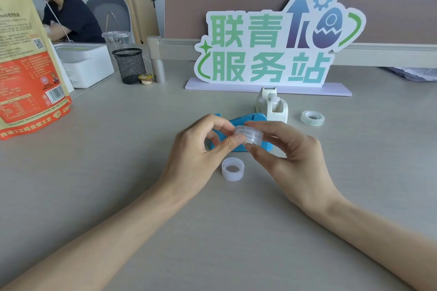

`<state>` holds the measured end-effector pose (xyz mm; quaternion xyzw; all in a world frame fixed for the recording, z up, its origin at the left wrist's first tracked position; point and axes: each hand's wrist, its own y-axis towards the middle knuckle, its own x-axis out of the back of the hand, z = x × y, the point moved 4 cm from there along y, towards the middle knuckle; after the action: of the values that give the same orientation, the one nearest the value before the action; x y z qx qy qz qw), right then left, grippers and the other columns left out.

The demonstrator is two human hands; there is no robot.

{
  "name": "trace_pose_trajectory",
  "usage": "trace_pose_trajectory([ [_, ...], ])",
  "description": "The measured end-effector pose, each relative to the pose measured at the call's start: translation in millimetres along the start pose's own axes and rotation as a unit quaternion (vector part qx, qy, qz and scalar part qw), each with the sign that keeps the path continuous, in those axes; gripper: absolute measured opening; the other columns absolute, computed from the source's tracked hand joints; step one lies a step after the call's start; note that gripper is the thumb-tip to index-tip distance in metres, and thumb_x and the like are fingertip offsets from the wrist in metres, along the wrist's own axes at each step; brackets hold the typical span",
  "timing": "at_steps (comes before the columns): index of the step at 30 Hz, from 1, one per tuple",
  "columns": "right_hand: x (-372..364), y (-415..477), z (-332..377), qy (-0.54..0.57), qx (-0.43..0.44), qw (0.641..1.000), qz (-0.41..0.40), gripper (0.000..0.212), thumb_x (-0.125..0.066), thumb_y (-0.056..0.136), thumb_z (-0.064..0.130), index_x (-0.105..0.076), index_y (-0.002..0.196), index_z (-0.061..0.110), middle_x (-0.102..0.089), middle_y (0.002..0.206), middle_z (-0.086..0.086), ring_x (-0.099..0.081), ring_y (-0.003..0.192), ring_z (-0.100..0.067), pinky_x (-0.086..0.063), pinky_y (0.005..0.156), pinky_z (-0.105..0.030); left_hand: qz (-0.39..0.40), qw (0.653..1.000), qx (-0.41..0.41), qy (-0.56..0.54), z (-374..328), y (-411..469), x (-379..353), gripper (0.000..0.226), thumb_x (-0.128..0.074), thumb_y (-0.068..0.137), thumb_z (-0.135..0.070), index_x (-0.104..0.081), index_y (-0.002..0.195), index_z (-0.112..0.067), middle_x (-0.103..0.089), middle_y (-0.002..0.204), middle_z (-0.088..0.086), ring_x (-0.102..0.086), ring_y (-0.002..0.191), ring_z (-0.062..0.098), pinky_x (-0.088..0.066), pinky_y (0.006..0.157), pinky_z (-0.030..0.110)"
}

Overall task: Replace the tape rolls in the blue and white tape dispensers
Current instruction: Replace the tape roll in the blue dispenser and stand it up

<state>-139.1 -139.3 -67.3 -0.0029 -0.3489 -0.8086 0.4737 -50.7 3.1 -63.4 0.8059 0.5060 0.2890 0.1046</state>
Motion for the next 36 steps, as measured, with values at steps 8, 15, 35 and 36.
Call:
trace_pose_trajectory([
  [8,1,-1,2,-0.09,0.093,0.991,-0.028,0.034,-0.071,0.079,-0.009,-0.074,0.105,0.012,-0.071,0.105,0.002,-0.065,0.102,-0.007,-0.047,0.089,-0.016,0.013,0.996,0.074,-0.044,7,2,-2,0.002,-0.076,0.078,-0.023,-0.077,0.076,-0.023,-0.069,0.066,-0.001,-0.054,0.058,0.007,-0.049,0.043,0.026],
  [15,2,2,-2,-0.055,0.081,0.995,-0.027,0.032,-0.07,0.079,-0.01,-0.074,0.104,0.011,-0.071,0.105,0.001,-0.066,0.104,-0.012,-0.051,0.092,-0.026,0.027,0.993,0.089,-0.075,8,2,-2,0.003,-0.074,0.081,-0.023,-0.076,0.081,-0.025,-0.07,0.071,-0.003,-0.057,0.062,0.007,-0.046,0.04,0.024],
  [35,1,3,-7,-0.016,0.039,0.999,-0.019,0.037,-0.07,0.08,-0.006,-0.072,0.108,0.017,-0.07,0.109,0.003,-0.065,0.107,-0.015,-0.052,0.094,-0.036,0.053,0.988,0.124,-0.082,8,2,-2,0.013,-0.074,0.08,-0.036,-0.074,0.082,-0.024,-0.07,0.083,0.016,-0.059,0.064,0.011,-0.043,0.038,0.025],
  [36,2,3,-6,-0.025,0.04,0.999,-0.019,0.037,-0.071,0.079,-0.005,-0.072,0.108,0.018,-0.07,0.107,0.004,-0.065,0.106,-0.013,-0.052,0.093,-0.031,0.058,0.987,0.127,-0.082,7,1,-4,0.012,-0.076,0.078,-0.038,-0.075,0.08,-0.026,-0.07,0.078,0.012,-0.059,0.064,0.013,-0.042,0.038,0.024],
])
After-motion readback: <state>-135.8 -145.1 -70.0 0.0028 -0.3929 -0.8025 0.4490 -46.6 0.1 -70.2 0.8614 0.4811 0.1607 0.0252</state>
